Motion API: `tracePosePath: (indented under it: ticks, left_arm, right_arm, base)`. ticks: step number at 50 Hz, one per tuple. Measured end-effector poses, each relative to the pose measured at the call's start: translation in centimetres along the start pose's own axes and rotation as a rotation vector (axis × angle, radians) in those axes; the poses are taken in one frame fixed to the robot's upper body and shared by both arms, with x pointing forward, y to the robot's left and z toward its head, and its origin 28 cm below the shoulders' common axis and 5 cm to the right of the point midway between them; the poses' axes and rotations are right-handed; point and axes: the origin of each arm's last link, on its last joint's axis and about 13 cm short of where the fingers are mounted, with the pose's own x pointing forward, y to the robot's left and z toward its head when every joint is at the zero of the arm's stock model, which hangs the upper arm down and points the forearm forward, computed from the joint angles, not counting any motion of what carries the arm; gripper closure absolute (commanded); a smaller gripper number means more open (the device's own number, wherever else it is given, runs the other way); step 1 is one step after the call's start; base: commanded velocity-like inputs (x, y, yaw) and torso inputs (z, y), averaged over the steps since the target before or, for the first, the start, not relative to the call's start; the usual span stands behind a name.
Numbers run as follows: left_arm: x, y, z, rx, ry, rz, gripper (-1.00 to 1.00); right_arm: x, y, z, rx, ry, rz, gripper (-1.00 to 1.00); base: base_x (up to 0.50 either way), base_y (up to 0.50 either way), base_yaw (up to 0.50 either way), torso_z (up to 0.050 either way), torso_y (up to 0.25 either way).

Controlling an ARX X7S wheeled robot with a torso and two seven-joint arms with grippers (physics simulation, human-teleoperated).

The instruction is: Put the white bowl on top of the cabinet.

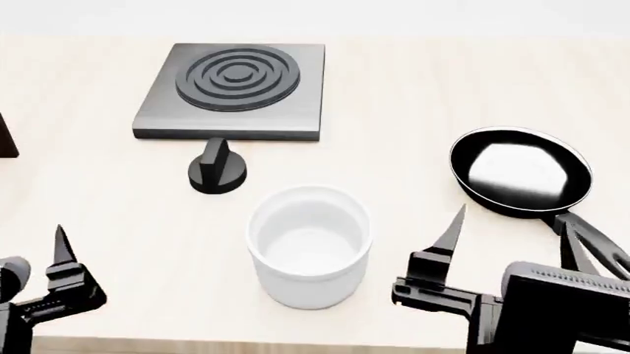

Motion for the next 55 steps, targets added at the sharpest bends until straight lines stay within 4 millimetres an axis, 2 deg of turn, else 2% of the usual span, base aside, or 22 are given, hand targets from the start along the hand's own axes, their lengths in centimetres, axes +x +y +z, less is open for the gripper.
tracePosePath:
  ticks: [11,20,27,33,55]
  left_arm:
    - [3.5,1.1,5.4,-0.090,-0.105,0.160,-1.00]
    - [5.2,2.8,8.2,-0.156,-0.172,0.310,-1.00]
    - [5.7,3.5,9.0,-0.187,-0.198,0.370,-1.00]
    - [6.0,3.7,9.4,-0.204,-0.205,0.397,-1.00]
    - [6.1,4.1,9.9,-0.216,-0.218,0.430,-1.00]
  right_arm:
    - [2.5,-2.0,5.6,0.036,-0.128,-0.157,-1.00]
    - [3.3,-4.2,8.2,0.044,-0.210,-0.290,-1.00]
    - [3.6,-5.5,9.0,0.044,-0.243,-0.373,-1.00]
    - [3.7,-6.2,9.3,0.039,-0.257,-0.421,-1.00]
    - [4.1,-6.5,9.3,0.032,-0.265,-0.450,-1.00]
  base:
    - [0.00,0.00,0.00,0.000,0.000]
    - [0.00,0.00,0.00,0.000,0.000]
    - [0.00,0.00,0.00,0.000,0.000]
    - [0.00,0.50,0.00,0.000,0.000]
    - [0.00,0.50,0.00,0.000,0.000]
